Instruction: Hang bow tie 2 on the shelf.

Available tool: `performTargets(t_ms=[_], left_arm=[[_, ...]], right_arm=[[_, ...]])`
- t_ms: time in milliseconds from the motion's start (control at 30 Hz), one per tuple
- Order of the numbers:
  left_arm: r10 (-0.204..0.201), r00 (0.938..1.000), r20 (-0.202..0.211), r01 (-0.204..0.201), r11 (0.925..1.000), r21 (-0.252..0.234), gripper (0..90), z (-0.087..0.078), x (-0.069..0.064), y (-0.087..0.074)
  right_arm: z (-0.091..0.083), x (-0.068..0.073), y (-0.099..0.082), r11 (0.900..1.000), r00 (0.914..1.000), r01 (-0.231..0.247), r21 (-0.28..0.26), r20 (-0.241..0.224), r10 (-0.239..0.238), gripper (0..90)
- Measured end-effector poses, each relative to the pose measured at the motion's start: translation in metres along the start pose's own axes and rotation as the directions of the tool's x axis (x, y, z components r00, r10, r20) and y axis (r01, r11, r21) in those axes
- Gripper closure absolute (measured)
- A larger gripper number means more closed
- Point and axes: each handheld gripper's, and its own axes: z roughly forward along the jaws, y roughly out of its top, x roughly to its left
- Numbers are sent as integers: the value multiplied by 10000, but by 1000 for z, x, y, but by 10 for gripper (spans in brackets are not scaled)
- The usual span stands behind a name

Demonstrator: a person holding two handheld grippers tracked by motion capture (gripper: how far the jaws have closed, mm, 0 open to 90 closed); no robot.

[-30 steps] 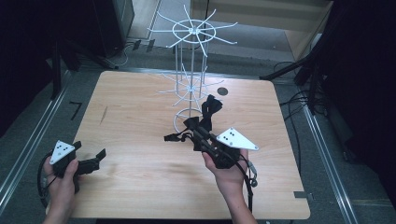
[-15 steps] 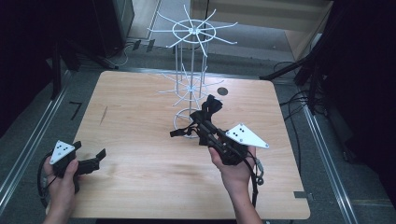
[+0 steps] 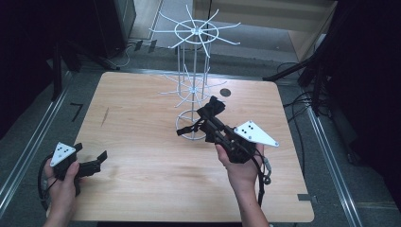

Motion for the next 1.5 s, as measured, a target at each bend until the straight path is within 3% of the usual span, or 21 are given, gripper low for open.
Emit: performTargets(t_ms=[700, 1500], left_arm=[[18, 10000, -1, -18, 10000, 10, 0, 0, 0, 0], [14, 10000, 6, -14, 10000, -10, 0, 0, 0, 0]], right_arm=[[14, -12, 11, 9998, 9991, -93, 184, 404, 85, 780], [41, -19, -8, 9974, 9968, -337, 639, 742, 290, 781]])
